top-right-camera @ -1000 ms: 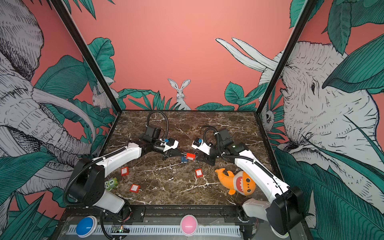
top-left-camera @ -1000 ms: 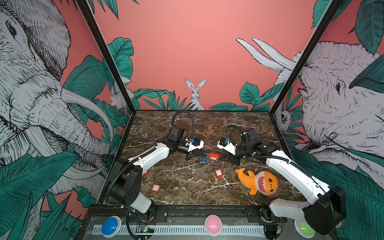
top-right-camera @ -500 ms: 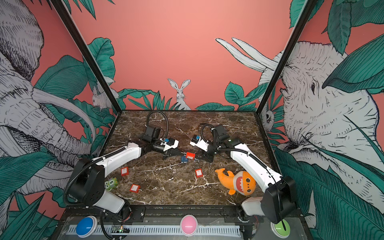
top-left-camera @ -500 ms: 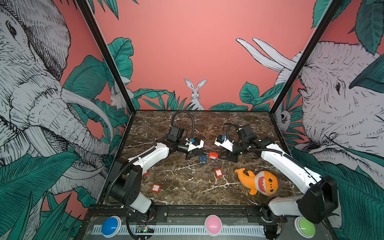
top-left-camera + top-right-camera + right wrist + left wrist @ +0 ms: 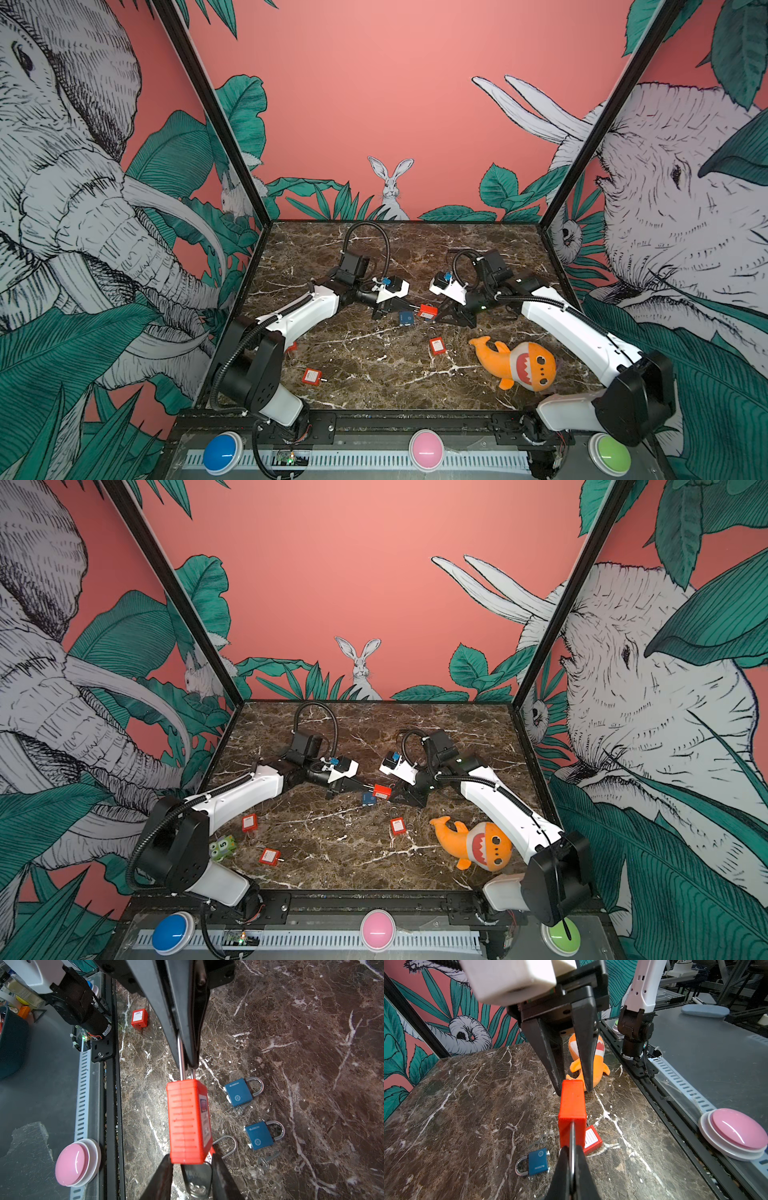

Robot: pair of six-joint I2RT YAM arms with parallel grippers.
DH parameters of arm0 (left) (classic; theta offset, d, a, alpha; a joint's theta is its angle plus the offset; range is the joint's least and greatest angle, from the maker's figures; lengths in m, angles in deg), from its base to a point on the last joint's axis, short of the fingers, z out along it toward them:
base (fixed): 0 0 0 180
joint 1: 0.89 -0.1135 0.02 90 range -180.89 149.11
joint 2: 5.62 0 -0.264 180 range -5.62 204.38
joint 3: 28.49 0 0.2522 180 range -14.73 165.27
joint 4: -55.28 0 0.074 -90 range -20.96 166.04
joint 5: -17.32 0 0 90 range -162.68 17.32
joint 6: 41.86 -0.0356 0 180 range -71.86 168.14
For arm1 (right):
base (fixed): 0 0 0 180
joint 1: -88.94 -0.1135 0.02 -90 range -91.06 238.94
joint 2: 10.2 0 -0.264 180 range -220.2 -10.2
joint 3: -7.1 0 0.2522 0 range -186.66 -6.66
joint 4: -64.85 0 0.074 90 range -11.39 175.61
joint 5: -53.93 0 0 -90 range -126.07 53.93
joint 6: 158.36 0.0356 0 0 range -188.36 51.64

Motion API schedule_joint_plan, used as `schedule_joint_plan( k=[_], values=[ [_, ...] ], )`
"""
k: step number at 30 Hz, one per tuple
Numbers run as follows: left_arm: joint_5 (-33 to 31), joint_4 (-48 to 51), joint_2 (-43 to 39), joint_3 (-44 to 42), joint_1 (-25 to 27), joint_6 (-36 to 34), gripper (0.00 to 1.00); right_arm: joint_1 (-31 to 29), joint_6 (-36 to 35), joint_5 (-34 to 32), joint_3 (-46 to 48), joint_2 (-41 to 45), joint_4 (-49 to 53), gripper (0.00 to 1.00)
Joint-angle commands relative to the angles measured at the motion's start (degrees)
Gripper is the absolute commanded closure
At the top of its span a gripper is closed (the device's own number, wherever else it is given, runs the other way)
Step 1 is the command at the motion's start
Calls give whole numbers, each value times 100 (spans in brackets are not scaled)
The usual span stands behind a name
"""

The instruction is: Lock with the key

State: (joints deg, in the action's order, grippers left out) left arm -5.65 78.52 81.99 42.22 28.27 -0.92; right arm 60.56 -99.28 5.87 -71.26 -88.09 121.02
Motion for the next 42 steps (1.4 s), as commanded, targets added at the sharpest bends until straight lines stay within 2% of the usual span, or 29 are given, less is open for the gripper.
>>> schedule_joint_plan(
  k=[1,8,13,17,20,27,36,42],
  values=[
    [107,-86,-218,-22,2,-80,100,-4,-127,-62,-65,74,162,71],
    [132,-103,-216,-46,0,-42,100,-8,-107,-621,327,633,-764,73],
    [157,-129,-202,-69,2,-16,100,15,211,-824,606,1106,-1209,55],
    [243,-277,-183,-100,-4,63,100,70,327,-500,433,889,-707,52],
    [276,-279,-183,-96,1,67,100,69,338,-230,276,579,-301,54],
    [368,-243,-174,-80,8,46,100,70,328,-285,-34,37,7,59],
    [321,-229,-176,-101,9,72,100,64,180,-124,107,78,-316,73],
    [342,-177,-116,-58,17,107,100,52,-73,-191,277,268,-478,87]
  ],
)
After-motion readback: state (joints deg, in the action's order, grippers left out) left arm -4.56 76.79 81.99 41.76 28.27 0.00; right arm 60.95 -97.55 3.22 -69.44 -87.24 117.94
